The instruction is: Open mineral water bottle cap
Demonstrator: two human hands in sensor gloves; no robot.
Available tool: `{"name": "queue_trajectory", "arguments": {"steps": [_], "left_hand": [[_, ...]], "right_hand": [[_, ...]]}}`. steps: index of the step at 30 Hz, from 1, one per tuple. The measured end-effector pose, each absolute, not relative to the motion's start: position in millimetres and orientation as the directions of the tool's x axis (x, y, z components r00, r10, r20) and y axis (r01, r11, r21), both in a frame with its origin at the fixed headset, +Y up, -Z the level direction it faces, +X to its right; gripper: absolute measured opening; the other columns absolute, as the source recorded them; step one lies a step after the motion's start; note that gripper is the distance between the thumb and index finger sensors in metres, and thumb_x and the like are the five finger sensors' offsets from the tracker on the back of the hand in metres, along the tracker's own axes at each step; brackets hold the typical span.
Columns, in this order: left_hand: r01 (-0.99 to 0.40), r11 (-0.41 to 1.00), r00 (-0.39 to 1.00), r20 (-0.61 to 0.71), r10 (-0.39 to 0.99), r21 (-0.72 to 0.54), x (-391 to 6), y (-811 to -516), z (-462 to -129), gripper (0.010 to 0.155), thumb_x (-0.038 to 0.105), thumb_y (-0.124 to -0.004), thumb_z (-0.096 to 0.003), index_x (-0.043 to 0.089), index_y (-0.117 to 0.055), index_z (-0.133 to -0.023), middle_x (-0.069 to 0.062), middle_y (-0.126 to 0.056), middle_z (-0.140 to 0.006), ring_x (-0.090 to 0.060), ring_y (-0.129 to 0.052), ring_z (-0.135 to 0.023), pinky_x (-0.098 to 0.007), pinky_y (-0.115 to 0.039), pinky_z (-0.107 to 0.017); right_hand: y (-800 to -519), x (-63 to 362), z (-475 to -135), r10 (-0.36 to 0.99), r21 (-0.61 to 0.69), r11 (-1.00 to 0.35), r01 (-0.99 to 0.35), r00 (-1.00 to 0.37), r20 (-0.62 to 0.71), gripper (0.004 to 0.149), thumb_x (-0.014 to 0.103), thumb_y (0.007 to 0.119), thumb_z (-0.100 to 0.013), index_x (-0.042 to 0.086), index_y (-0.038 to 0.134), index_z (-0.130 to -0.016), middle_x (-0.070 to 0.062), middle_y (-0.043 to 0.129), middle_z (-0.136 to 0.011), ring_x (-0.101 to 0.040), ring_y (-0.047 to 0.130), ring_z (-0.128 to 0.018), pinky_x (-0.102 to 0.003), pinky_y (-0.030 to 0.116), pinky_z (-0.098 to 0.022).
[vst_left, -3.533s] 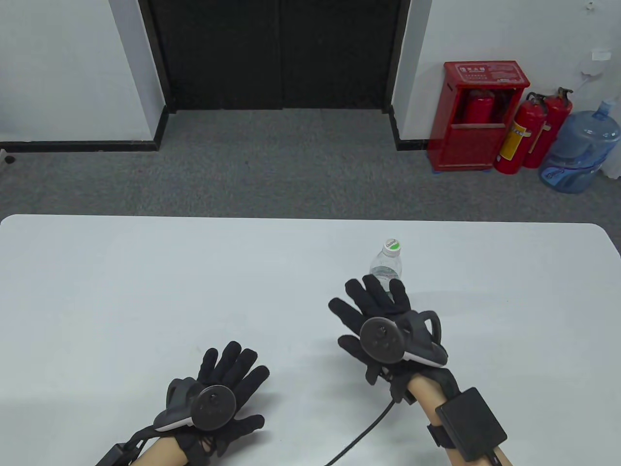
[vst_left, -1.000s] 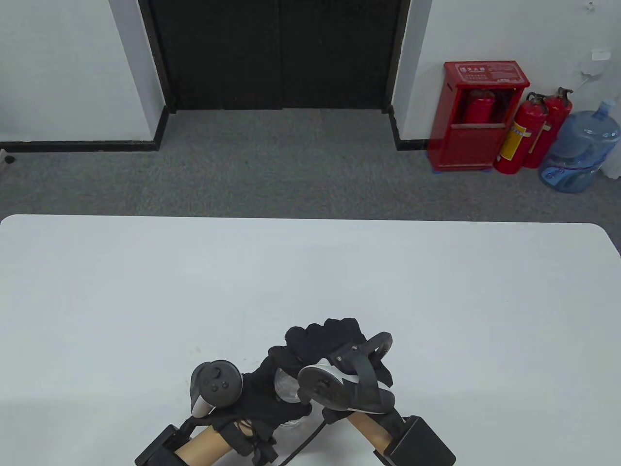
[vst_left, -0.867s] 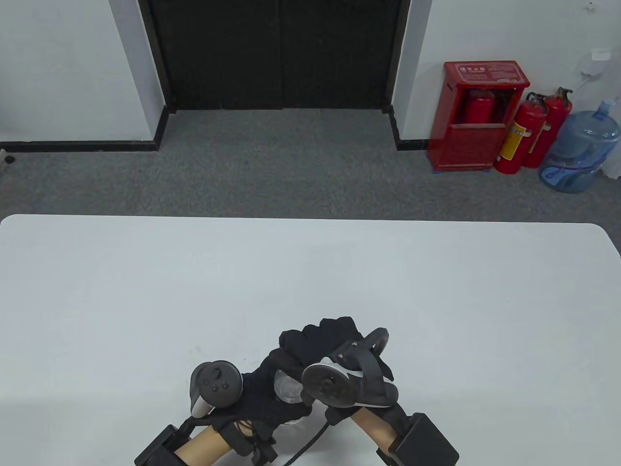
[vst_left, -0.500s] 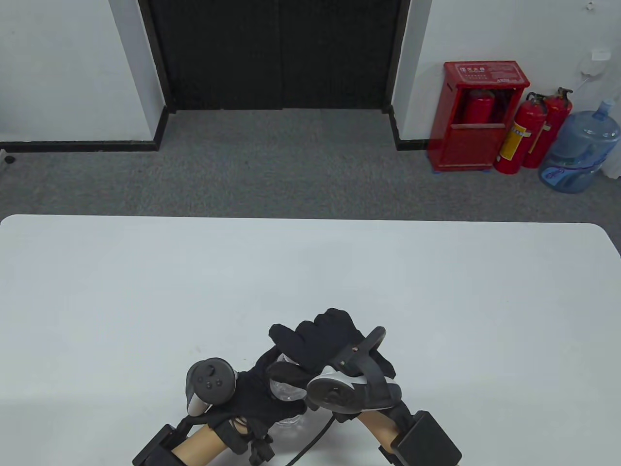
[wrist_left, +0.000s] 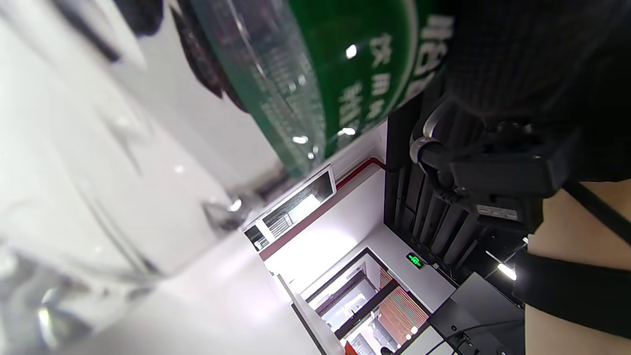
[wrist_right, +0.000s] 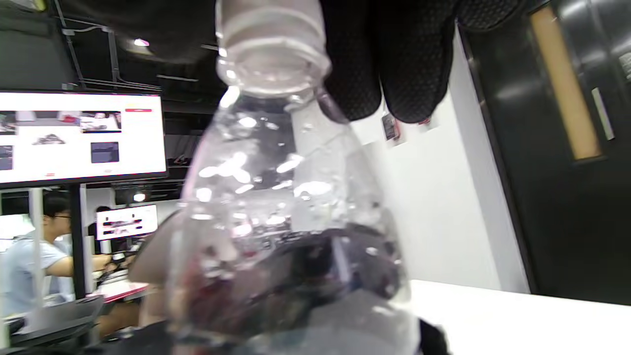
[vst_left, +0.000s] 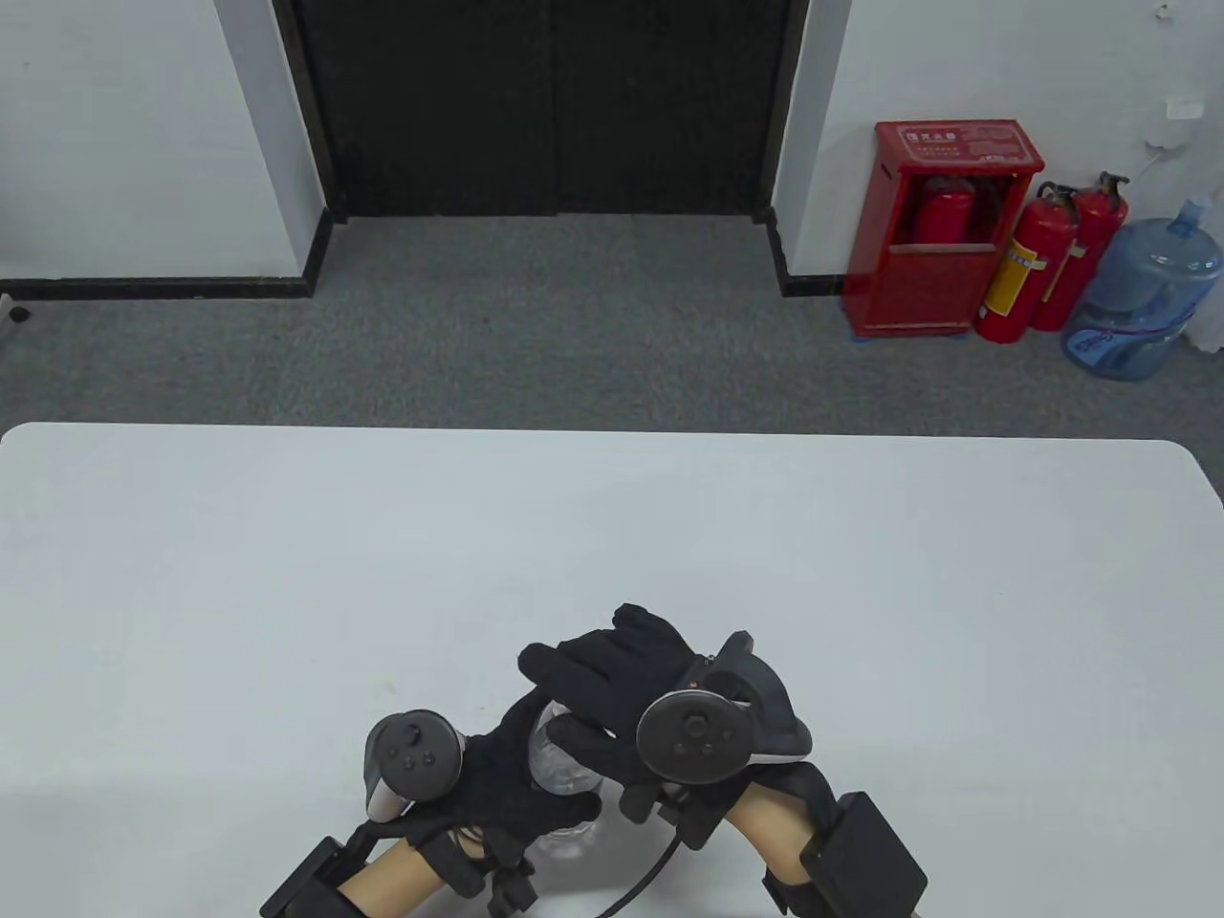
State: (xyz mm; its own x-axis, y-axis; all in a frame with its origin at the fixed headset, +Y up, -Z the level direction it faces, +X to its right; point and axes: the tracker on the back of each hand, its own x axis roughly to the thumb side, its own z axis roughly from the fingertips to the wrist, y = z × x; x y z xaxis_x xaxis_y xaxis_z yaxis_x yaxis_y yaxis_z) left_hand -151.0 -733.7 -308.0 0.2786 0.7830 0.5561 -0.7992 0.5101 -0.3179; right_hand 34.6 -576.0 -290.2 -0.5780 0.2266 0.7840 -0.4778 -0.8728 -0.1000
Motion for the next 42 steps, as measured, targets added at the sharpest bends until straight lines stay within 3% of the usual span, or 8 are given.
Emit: {"name": "queue_trajectory", "arguments": {"steps": [4, 11, 16, 22, 28, 32, 38, 42], "left_hand": [[-0.782, 0.534, 0.302, 0.553, 0.777, -0.322, -149, -739, -308, 0.099, 0.065, -0.090, -0.0310, 0.025, -0.028, -0.096, -0.004, -0.060, -0.095, -0.030, -0.092, -0.084, -0.053, -0.077, -0.064], [-0.797, 0.514, 0.283, 0.555, 0.782, -0.318, -151, -736, -308, 0.099, 0.065, -0.090, -0.0312, 0.026, -0.027, -0.096, -0.004, -0.058, -0.096, -0.031, -0.090, -0.086, -0.053, -0.076, -0.066], [-0.783, 0.536, 0.295, 0.570, 0.767, -0.316, -150, -736, -307, 0.099, 0.065, -0.090, -0.0307, 0.025, -0.028, -0.096, -0.003, -0.059, -0.095, -0.030, -0.091, -0.085, -0.053, -0.076, -0.065], [-0.789, 0.526, 0.280, 0.575, 0.768, -0.318, -151, -734, -307, 0.099, 0.064, -0.091, -0.0307, 0.026, -0.027, -0.096, -0.003, -0.058, -0.096, -0.031, -0.090, -0.086, -0.054, -0.075, -0.066], [-0.781, 0.538, 0.294, 0.572, 0.766, -0.319, -150, -737, -307, 0.099, 0.065, -0.090, -0.0310, 0.026, -0.027, -0.096, -0.004, -0.058, -0.096, -0.031, -0.090, -0.086, -0.054, -0.075, -0.066], [-0.795, 0.513, 0.282, 0.551, 0.785, -0.324, -152, -738, -308, 0.099, 0.064, -0.090, -0.0310, 0.026, -0.026, -0.096, -0.003, -0.057, -0.096, -0.031, -0.089, -0.087, -0.054, -0.074, -0.066], [-0.782, 0.532, 0.291, 0.565, 0.772, -0.323, -150, -736, -306, 0.099, 0.064, -0.090, -0.0308, 0.026, -0.026, -0.096, -0.003, -0.057, -0.096, -0.032, -0.089, -0.087, -0.054, -0.074, -0.067], [-0.791, 0.515, 0.276, 0.559, 0.782, -0.330, -149, -736, -306, 0.099, 0.065, -0.090, -0.0311, 0.026, -0.026, -0.096, -0.003, -0.057, -0.097, -0.031, -0.089, -0.087, -0.054, -0.074, -0.067]], "right_hand": [[-574, 32, -290, 0.189, -0.152, -0.901, -0.406, -0.684, 0.704, 0.068, 0.062, 0.069, -0.037, 0.018, 0.083, -0.086, 0.001, 0.093, -0.036, -0.026, 0.090, -0.028, -0.056, 0.069, -0.045], [-579, 32, -288, 0.183, -0.123, -0.904, -0.409, -0.632, 0.753, 0.070, 0.059, 0.061, -0.041, 0.022, 0.063, -0.101, -0.007, 0.090, -0.078, -0.036, 0.088, -0.061, -0.059, 0.057, -0.060], [-579, 28, -287, 0.137, -0.231, -0.870, -0.436, -0.663, 0.736, 0.063, 0.064, 0.066, -0.037, 0.025, 0.085, -0.082, 0.002, 0.090, -0.036, -0.026, 0.089, -0.030, -0.056, 0.068, -0.048], [-581, 30, -288, 0.187, -0.136, -0.886, -0.442, -0.611, 0.769, 0.071, 0.064, 0.064, -0.039, 0.025, 0.067, -0.097, -0.003, 0.090, -0.069, -0.034, 0.089, -0.058, -0.060, 0.060, -0.058], [-580, 28, -286, 0.113, -0.224, -0.886, -0.407, -0.657, 0.745, 0.063, 0.064, 0.065, -0.037, 0.026, 0.081, -0.086, 0.003, 0.088, -0.042, -0.027, 0.088, -0.038, -0.058, 0.064, -0.051], [-578, 29, -283, 0.158, -0.153, -0.899, -0.411, -0.629, 0.762, 0.070, 0.056, 0.070, -0.040, 0.027, 0.057, -0.102, -0.003, 0.085, -0.076, -0.036, 0.083, -0.068, -0.062, 0.053, -0.061], [-580, 28, -286, 0.124, -0.189, -0.892, -0.411, -0.624, 0.771, 0.061, 0.060, 0.066, -0.039, 0.030, 0.077, -0.090, 0.000, 0.092, -0.048, -0.030, 0.088, -0.045, -0.058, 0.060, -0.055], [-582, 31, -284, 0.169, -0.119, -0.900, -0.419, -0.589, 0.790, 0.063, 0.055, 0.059, -0.043, 0.031, 0.059, -0.101, -0.005, 0.084, -0.072, -0.036, 0.078, -0.066, -0.060, 0.048, -0.063]]}}
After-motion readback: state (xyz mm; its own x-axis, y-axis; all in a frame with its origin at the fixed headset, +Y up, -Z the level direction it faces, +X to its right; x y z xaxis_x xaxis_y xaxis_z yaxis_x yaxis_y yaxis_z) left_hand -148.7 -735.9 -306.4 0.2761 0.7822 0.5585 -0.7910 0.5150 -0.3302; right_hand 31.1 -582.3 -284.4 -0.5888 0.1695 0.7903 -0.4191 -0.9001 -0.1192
